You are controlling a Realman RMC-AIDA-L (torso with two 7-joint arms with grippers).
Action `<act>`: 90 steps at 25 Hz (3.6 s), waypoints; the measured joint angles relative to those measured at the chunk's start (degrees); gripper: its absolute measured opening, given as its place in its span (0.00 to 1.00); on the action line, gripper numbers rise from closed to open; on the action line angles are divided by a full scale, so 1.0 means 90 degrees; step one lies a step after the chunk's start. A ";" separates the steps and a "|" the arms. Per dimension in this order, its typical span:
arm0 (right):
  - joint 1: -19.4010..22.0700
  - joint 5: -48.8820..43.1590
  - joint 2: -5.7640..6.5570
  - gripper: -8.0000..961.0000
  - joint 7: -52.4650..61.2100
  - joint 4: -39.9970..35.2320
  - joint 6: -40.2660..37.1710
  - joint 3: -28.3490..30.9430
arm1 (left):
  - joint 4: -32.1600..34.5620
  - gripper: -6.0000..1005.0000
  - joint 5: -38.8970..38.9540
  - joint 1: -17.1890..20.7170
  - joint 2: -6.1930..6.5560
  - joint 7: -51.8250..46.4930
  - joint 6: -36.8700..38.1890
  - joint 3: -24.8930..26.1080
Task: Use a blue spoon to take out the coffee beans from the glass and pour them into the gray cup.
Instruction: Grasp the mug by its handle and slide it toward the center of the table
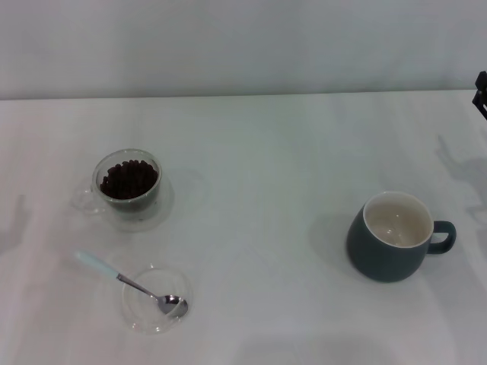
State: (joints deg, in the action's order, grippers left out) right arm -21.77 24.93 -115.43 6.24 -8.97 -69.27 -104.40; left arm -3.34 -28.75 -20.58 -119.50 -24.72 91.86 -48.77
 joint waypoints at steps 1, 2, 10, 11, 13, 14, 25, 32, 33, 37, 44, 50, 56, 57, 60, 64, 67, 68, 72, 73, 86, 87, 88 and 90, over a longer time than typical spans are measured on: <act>0.0000 -0.0012 0.0002 0.91 -0.0001 0.0000 -0.0007 0.0000 | 0.0000 0.82 -0.0015 0.0078 0.0000 0.0000 0.0098 -0.0001; -0.0002 -0.0022 0.0004 0.91 -0.0013 0.0000 -0.0012 -0.0002 | 0.0000 0.82 -0.0046 0.0182 0.0000 0.0001 0.0234 0.0000; 0.0138 -0.0376 0.0038 0.91 -0.0179 -0.0017 -0.0200 -0.0012 | -0.0021 0.82 -0.0187 0.0725 -0.0004 0.0013 0.0564 -0.0010; 0.0209 -0.0392 0.0044 0.91 -0.0211 -0.0020 -0.0265 -0.0013 | -0.0026 0.82 -0.0185 0.0745 -0.0003 0.0013 0.0564 -0.0010; 0.0358 -0.0430 0.0055 0.91 -0.0238 -0.0013 -0.0463 -0.0012 | -0.0032 0.82 -0.0160 0.0768 -0.0001 0.0016 0.0558 -0.0011; 0.0444 -0.0479 0.0061 0.91 -0.0239 -0.0009 -0.0566 -0.0012 | -0.0033 0.82 -0.0142 0.0772 0.0002 0.0022 0.0550 -0.0010; 0.1661 -0.1372 0.0074 0.91 0.0495 0.0005 -0.1949 -0.0077 | 0.0386 0.82 0.0129 0.0635 0.0046 0.0176 0.0230 0.0051; 0.2300 -0.1931 0.0025 0.91 0.1191 0.0456 -0.2907 -0.0111 | 0.0495 0.82 0.0578 0.0449 0.0065 0.0094 0.0056 0.0058; 0.2325 -0.2021 0.0008 0.91 0.1297 0.0617 -0.2979 -0.0111 | 0.0528 0.82 0.0605 0.0447 0.0067 0.0094 0.0056 0.0058; 0.2370 -0.2251 -0.0062 0.91 0.1489 0.0970 -0.2948 -0.0177 | 0.0631 0.82 0.0629 0.0451 0.0067 0.0094 0.0056 0.0058; 0.2265 -0.2482 -0.0084 0.91 0.1481 0.0680 -0.1926 -0.0614 | 0.0667 0.82 0.0637 0.0477 0.0065 0.0121 0.0055 0.0058; 0.2145 -0.2488 -0.0084 0.91 0.1429 0.0119 -0.0920 -0.0844 | 0.0689 0.82 0.0637 0.0456 0.0065 0.0112 0.0056 0.0058; 0.2009 -0.2443 -0.0070 0.89 0.1427 0.0033 -0.0580 -0.0830 | 0.0744 0.82 0.0637 0.0451 0.0065 0.0113 0.0057 0.0051; 0.2000 -0.2437 -0.0067 0.89 0.1428 0.0031 -0.0549 -0.0819 | 0.0744 0.82 0.0637 0.0451 0.0061 0.0111 0.0057 0.0055; 0.1947 -0.2408 -0.0059 0.88 0.1428 0.0025 -0.0446 -0.0799 | 0.0739 0.82 0.0636 0.0451 0.0053 0.0110 0.0057 0.0057; 0.1834 -0.2388 -0.0049 0.87 0.1428 0.0019 -0.0297 -0.0786 | 0.0734 0.82 0.0636 0.0451 0.0054 0.0101 0.0057 0.0058; 0.1754 -0.2374 -0.0041 0.87 0.1429 0.0013 -0.0171 -0.0782 | 0.0737 0.82 0.0636 0.0451 0.0054 0.0101 0.0057 0.0058; 0.1737 -0.2371 -0.0041 0.86 0.1429 0.0013 -0.0150 -0.0782 | 0.0737 0.82 0.0636 0.0451 0.0055 0.0101 0.0057 0.0059; 0.1709 -0.2370 -0.0041 0.85 0.1419 0.0010 -0.0111 -0.0782 | 0.0728 0.82 0.0636 0.0451 0.0056 0.0119 0.0057 0.0058; 0.1709 -0.2370 -0.0042 0.85 0.1415 0.0010 -0.0108 -0.0782 | 0.0728 0.82 0.0636 0.0451 0.0056 0.0119 0.0057 0.0058; 0.1696 -0.2339 -0.0058 0.58 0.1406 -0.0003 -0.0045 -0.0782 | 0.0729 0.82 0.0636 0.0451 0.0067 0.0130 0.0053 0.0058; 0.1695 -0.2326 -0.0061 0.57 0.1406 -0.0002 -0.0039 -0.0782 | 0.0732 0.82 0.0636 0.0451 0.0066 0.0133 0.0040 0.0058; 0.1693 -0.2315 -0.0063 0.56 0.1408 -0.0003 -0.0030 -0.0782 | 0.0736 0.82 0.0636 0.0451 0.0066 0.0135 0.0026 0.0058; 0.1689 -0.2314 -0.0067 0.53 0.1418 -0.0006 -0.0002 -0.0782 | 0.0739 0.82 0.0636 0.0451 0.0065 0.0138 -0.0004 0.0058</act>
State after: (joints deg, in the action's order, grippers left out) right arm -6.57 4.11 -116.04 19.00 -9.02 -69.29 -111.44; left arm 3.32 -23.03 -16.52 -118.91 -23.48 91.83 -48.25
